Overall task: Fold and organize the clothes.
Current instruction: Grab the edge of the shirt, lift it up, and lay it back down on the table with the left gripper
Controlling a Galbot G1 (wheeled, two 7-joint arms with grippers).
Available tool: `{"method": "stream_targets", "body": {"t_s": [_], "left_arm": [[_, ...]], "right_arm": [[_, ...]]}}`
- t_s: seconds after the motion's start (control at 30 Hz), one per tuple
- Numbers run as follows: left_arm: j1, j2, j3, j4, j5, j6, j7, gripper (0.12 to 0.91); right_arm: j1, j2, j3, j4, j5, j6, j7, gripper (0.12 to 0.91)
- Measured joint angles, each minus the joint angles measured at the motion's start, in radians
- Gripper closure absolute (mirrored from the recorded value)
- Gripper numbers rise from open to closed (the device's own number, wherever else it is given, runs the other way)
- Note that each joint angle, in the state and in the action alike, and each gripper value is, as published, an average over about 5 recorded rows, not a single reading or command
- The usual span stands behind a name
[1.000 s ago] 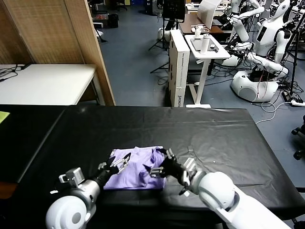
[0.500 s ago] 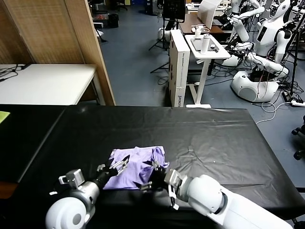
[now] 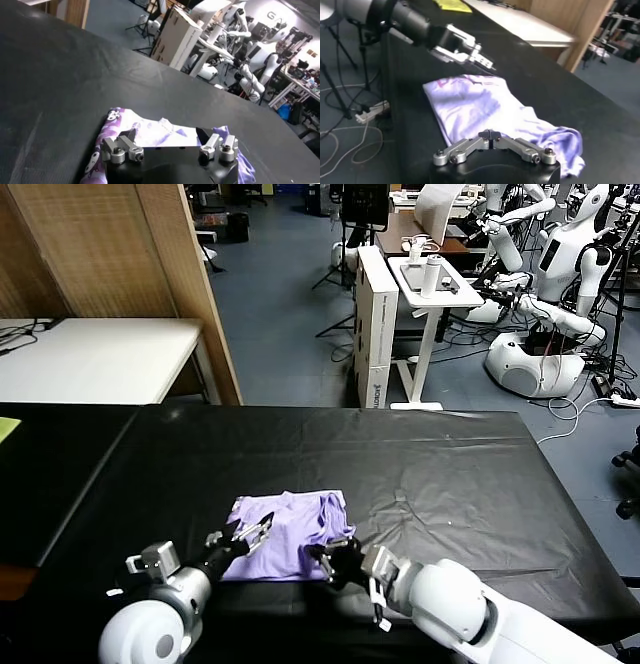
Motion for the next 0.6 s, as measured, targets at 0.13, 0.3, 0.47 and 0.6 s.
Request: {"method": "stream_targets", "body": {"t_s": [0.13,0.3,0.47,0.6], "left_arm": [[0.0,-0.003,0.003,-0.002,0.002,0.0,0.0,0.123],[0.003,-0.004,-0.001,-0.005,0.004,0.0,0.0,0.123],[0.001,-0.005,-0.004,-0.006,0.006,0.0,0.001,0.123],[0.0,-0.005,-0.006,0.0,0.012,0.0,0.005,0.123]], "right_arm": [[-0.07,-0.024,0.068,0.032,0.036,-0.052,0.033,0.863],[-0.148,-0.033,0.149,0.06,0.092,-0.094,0.083,0.657],[-0.21,-0.006,0.235,0.057,0.157,-0.029,0.114,0.372],[-0.224,0.031,0.287,0.036,0.187,0.015,0.132,0.175]]}}
